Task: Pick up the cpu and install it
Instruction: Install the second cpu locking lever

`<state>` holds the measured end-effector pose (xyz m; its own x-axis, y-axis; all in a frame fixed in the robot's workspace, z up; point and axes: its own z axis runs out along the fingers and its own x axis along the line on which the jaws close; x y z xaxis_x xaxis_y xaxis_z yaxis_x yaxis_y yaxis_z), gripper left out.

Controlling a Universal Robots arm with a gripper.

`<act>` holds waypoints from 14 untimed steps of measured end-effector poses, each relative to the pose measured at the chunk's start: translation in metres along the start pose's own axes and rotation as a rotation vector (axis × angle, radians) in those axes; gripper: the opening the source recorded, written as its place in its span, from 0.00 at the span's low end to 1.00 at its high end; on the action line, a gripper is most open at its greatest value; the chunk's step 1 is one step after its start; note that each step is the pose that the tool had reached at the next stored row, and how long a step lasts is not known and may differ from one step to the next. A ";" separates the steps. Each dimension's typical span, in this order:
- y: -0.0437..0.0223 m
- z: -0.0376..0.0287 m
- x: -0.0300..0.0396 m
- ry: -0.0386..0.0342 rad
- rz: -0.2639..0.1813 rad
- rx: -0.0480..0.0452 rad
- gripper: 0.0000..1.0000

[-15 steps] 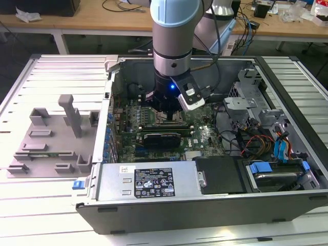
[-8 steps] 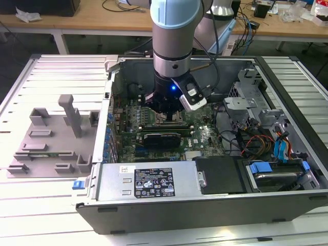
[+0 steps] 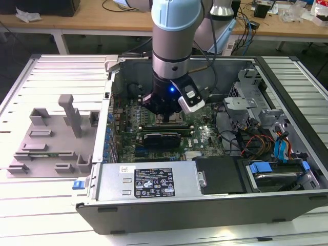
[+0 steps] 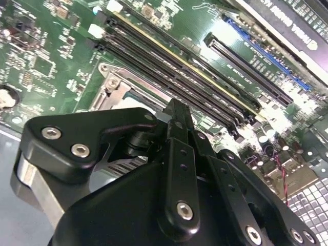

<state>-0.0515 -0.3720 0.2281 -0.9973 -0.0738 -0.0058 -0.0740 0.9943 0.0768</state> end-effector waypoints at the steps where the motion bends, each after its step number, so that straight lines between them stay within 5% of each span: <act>1: -0.0005 0.0006 0.0001 0.0099 0.000 0.0000 0.11; 4: -0.0018 0.0013 0.0001 0.0194 -0.002 -0.0002 0.11; 14: -0.0031 0.0021 0.0006 0.0198 -0.006 0.0002 0.11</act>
<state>-0.0518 -0.3750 0.2257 -0.9966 -0.0809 0.0136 -0.0797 0.9939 0.0766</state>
